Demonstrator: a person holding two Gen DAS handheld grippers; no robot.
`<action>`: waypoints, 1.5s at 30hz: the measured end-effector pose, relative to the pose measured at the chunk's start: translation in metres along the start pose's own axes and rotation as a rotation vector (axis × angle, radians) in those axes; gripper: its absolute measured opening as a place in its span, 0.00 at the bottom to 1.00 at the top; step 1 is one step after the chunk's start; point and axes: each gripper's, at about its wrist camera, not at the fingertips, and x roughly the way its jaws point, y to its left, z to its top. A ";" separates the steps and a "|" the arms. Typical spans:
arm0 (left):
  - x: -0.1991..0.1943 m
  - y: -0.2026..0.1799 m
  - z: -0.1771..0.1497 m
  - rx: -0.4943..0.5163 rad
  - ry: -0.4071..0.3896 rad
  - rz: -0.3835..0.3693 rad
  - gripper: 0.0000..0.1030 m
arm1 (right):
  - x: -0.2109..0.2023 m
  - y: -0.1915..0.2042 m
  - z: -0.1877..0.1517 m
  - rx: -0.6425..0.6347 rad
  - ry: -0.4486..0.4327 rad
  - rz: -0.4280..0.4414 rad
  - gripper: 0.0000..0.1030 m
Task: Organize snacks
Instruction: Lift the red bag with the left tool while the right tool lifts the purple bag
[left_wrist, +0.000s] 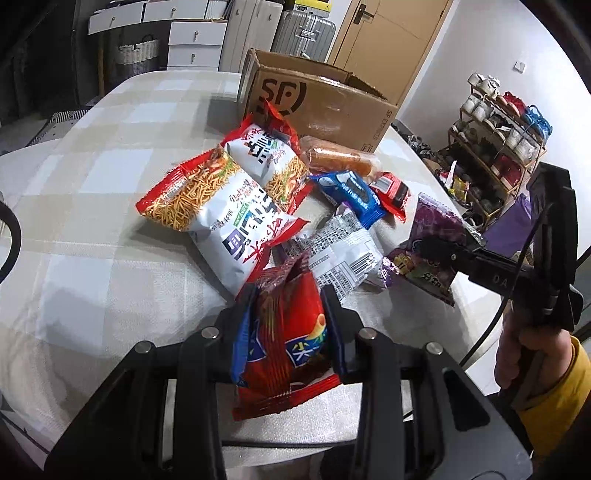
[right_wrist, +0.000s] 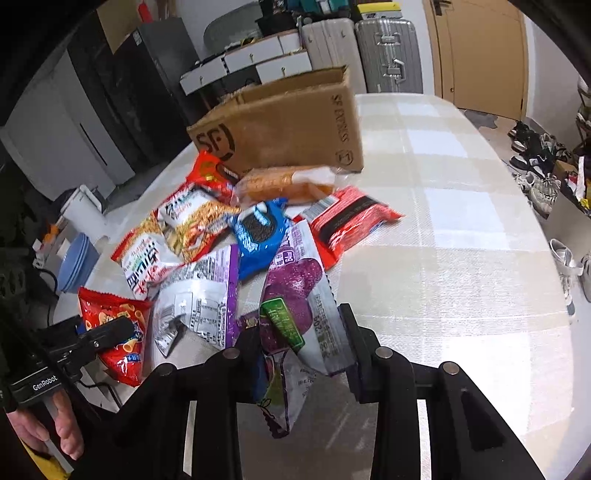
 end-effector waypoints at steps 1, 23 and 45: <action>-0.001 0.001 0.000 -0.004 -0.001 -0.002 0.31 | -0.003 -0.001 0.000 0.009 -0.007 0.006 0.32; -0.035 0.001 0.006 -0.020 -0.037 -0.054 0.31 | -0.047 0.005 -0.010 0.052 -0.120 0.097 0.32; -0.098 -0.010 0.033 -0.017 -0.147 -0.004 0.31 | -0.075 0.026 -0.007 0.005 -0.221 0.175 0.32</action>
